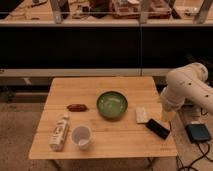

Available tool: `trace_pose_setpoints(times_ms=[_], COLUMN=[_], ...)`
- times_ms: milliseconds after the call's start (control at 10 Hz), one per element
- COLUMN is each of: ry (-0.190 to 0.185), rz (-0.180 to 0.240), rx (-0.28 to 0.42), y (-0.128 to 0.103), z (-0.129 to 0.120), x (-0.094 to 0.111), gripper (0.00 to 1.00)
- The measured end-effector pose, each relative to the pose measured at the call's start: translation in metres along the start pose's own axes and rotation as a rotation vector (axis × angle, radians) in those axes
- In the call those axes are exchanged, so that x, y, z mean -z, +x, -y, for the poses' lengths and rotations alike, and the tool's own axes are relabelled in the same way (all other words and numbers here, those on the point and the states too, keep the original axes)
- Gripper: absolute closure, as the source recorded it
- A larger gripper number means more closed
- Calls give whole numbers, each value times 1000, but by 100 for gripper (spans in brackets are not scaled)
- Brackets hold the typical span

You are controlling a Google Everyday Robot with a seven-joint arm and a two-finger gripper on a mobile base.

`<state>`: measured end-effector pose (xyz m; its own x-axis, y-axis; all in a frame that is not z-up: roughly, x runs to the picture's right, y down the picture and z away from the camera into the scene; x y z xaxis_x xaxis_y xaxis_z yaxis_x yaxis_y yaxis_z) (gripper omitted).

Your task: Place the pepper in the ceramic cup

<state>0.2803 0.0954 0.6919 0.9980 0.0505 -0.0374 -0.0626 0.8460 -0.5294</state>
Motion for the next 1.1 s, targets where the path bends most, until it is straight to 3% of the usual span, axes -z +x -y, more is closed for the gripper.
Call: trace_pose_setpoints(times_ms=[200,400,900,1100], ry=[37,51,52,46], rz=[89,159,150,170], rx=[-31,-32,-35,-24], y=[-47,-86,-82,-94], z=[42,62,61,60], x=[-4,-5,-5,-4], gripper=[35,35,35,35])
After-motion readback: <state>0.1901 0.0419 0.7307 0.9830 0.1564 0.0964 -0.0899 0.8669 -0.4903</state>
